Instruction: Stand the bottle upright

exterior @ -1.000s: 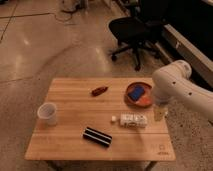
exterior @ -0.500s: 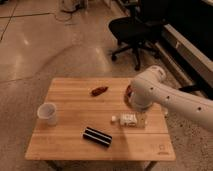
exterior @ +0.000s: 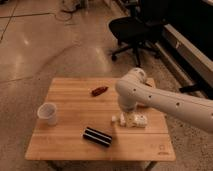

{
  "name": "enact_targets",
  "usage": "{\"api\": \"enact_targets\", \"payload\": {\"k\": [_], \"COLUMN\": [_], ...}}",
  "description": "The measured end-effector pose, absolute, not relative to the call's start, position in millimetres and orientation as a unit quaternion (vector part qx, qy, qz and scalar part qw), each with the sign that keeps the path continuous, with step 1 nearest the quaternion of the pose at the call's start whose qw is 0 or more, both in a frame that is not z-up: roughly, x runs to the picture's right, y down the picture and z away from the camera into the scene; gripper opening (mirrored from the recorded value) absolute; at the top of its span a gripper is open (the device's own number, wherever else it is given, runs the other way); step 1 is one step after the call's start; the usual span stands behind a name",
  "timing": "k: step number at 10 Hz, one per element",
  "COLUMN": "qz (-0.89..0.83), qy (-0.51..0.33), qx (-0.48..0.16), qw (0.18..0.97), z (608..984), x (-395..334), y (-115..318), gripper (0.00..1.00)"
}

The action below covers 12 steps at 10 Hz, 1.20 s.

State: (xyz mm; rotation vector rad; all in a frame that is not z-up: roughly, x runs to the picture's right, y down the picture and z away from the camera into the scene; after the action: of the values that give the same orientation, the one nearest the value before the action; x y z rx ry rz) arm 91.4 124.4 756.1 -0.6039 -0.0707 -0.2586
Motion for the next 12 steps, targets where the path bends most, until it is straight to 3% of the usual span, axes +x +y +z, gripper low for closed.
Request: {"api": "enact_targets", "payload": {"k": [12], "qz": [-0.092], "qy": [0.078], "qx": [-0.336], "qw": [0.934], "z": [865.6], "x": [91.9], "y": [167.3], "gripper": [0.80]}}
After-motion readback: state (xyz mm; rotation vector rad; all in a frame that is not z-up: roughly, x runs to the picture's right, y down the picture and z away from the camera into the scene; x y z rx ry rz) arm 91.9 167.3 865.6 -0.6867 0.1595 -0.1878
